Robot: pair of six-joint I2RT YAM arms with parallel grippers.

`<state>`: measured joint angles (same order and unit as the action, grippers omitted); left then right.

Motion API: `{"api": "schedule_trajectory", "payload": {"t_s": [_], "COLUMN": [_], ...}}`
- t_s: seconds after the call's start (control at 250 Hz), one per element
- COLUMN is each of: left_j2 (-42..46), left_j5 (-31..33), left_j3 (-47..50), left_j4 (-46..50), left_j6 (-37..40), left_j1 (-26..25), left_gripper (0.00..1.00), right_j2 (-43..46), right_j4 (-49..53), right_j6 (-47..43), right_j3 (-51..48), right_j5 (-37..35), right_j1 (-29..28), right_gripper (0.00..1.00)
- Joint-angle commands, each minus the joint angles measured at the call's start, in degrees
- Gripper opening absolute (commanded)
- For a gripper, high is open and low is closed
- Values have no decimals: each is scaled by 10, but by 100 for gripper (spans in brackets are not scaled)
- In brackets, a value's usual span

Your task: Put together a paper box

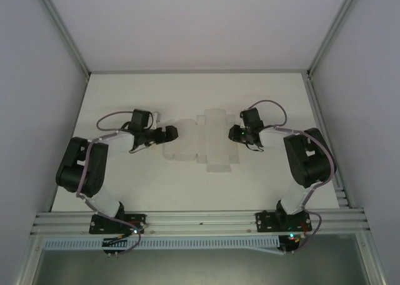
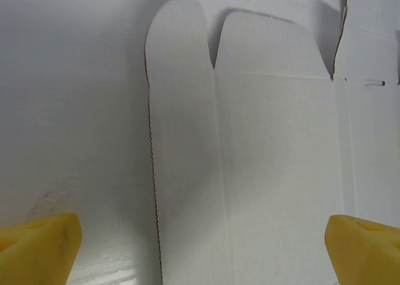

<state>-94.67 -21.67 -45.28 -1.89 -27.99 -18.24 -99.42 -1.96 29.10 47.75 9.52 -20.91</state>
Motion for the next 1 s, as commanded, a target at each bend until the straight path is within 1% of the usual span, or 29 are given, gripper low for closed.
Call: {"api": "schedule_trajectory", "payload": {"t_s": [0.0, 0.048, 0.152, 0.232, 0.287, 0.371, 0.399, 0.491, 0.559, 0.623, 0.671, 0.723, 0.807, 0.938, 0.994], "left_j2": [-15, -19, -30, -35, -36, -27, -21, -6, 2, 8, 14, 26, 58, 140, 179], "left_j5": [-61, -77, -92, -120, -142, -150, -149, -148, -140, -117, -110, -110, -118, -153, -161], "left_j3": [-11, -9, -7, 2, 8, 17, 17, 18, 10, -1, -7, -11, -13, -11, -17], "left_j4": [-29, -45, -65, -97, -125, -154, -156, -158, -137, -106, -90, -82, -82, -102, -100], "left_j6": [2, -2, -9, -22, -36, -50, -51, -47, -35, -20, -8, 4, 22, 38, 38], "left_j1": [-5, -8, -12, -13, -13, -13, -14, -14, -14, -15, -15, -15, -16, -16, -16], "left_gripper": [99, 98, 96, 93, 88, 79, 74, 51, 35, 17, 0, 0, 0, 0, 0], "right_j2": [-22, -23, -23, -23, -23, -18, -15, -2, 8, 24, 43, 72, 130, 223, 260], "right_j4": [40, 34, 20, 18, 17, 12, 9, 1, 1, 3, -1, -14, -14, -7, -6], "right_j6": [9, 9, 15, 17, 16, 16, 16, 12, 7, 3, 5, 4, 1, -7, -3], "right_j3": [-27, -31, -38, -41, -43, -48, -51, -58, -58, -57, -58, -62, -64, -73, -78], "right_j5": [3, 8, 17, 19, 21, 25, 25, 24, 25, 32, 46, 71, 83, 120, 133], "right_j1": [-3, -3, -3, -3, -3, -3, -3, -1, 1, 5, 11, 18, 31, 61, 78], "right_gripper": [29, 27, 27, 27, 27, 27, 27, 27, 27, 28, 29, 34, 41, 66, 73]}}
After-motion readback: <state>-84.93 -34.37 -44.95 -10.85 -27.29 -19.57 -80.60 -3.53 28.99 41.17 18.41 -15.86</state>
